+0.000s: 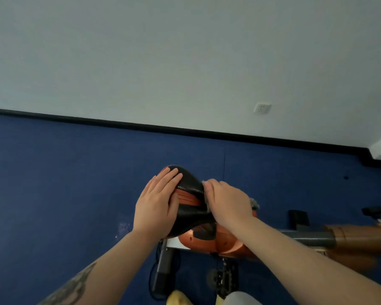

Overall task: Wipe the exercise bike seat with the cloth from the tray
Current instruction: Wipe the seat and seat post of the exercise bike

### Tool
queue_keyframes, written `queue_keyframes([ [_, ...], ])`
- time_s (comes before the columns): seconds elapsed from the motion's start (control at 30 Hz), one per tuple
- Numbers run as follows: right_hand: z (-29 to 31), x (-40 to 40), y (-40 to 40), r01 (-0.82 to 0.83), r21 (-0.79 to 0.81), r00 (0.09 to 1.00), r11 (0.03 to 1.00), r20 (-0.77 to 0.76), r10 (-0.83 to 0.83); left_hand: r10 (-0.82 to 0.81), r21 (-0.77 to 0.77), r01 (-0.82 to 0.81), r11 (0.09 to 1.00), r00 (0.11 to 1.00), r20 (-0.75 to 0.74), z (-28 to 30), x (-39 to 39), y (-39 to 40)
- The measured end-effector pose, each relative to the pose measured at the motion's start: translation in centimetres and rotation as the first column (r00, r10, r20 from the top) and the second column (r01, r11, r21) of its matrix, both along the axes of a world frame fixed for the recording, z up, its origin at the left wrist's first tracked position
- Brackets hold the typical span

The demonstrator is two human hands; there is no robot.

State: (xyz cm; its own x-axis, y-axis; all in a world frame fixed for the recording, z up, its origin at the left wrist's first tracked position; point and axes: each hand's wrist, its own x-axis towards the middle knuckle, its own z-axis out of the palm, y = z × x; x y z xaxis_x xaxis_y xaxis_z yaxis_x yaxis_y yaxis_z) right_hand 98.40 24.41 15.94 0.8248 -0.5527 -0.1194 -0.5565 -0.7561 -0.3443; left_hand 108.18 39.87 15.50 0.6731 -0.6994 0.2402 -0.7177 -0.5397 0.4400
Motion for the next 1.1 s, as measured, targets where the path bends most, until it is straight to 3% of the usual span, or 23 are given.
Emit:
queue_keyframes([
  [0.1,0.0,3.9,0.8,0.07,0.13,0.99,0.989,-0.131,-0.052,0.017,-0.018,-0.017,1.0,1.0,0.013,-0.1,-0.1,-0.1],
  [0.17,0.1,5.5,1.8,0.095,0.213,0.995,0.972,-0.038,-0.089,0.019,-0.02,-0.019,1.0,0.999,0.025,-0.2,-0.1,0.0],
  [0.33,-0.4,-0.6,-0.3,-0.102,-0.004,0.989,0.995,0.109,0.102,0.029,-0.004,-0.029,1.0,0.999,0.032,-0.2,-0.2,0.0],
  [0.4,-0.6,-1.5,-1.4,-0.1,-0.021,0.995,0.995,0.02,0.1,0.041,0.0,-0.041,0.999,0.998,0.051,-0.1,-0.4,-0.1],
  [0.53,0.4,2.8,-0.1,0.002,0.132,0.989,0.991,-0.145,0.017,0.047,0.015,-0.048,0.999,0.996,0.07,0.1,-0.4,-0.3],
  [0.6,0.3,3.4,0.9,0.033,0.151,0.999,0.988,-0.031,-0.029,0.045,0.023,-0.047,0.999,0.997,0.061,0.0,-0.4,-0.2],
  [0.67,0.0,1.2,1.4,-0.074,-0.005,0.99,0.997,0.124,0.074,0.043,0.03,-0.045,0.999,0.998,0.055,-0.2,-0.3,0.0],
  [0.73,-0.1,-2.0,0.5,-0.117,-0.046,0.978,0.992,0.17,0.124,0.044,0.025,-0.045,0.999,0.998,0.047,-0.2,-0.2,0.2],
  [0.8,-0.6,-2.8,-0.9,-0.034,-0.01,0.995,0.999,0.097,0.035,0.034,0.015,-0.035,0.999,0.999,0.042,-0.1,-0.2,0.2],
  [0.87,-0.7,-0.9,-0.8,0.047,0.013,0.996,0.999,-0.077,-0.046,0.027,0.01,-0.028,1.0,0.999,0.028,-0.2,-0.2,0.3],
  [0.93,-0.7,2.0,0.9,0.109,0.014,0.989,0.994,-0.104,-0.107,0.012,0.001,-0.012,1.0,1.0,0.015,-0.3,-0.1,0.4],
  [1.1,-0.7,1.4,3.2,0.136,-0.125,0.973,0.983,0.204,-0.109,-0.044,-0.02,0.043,0.999,0.999,-0.017,-0.4,0.5,0.6],
])
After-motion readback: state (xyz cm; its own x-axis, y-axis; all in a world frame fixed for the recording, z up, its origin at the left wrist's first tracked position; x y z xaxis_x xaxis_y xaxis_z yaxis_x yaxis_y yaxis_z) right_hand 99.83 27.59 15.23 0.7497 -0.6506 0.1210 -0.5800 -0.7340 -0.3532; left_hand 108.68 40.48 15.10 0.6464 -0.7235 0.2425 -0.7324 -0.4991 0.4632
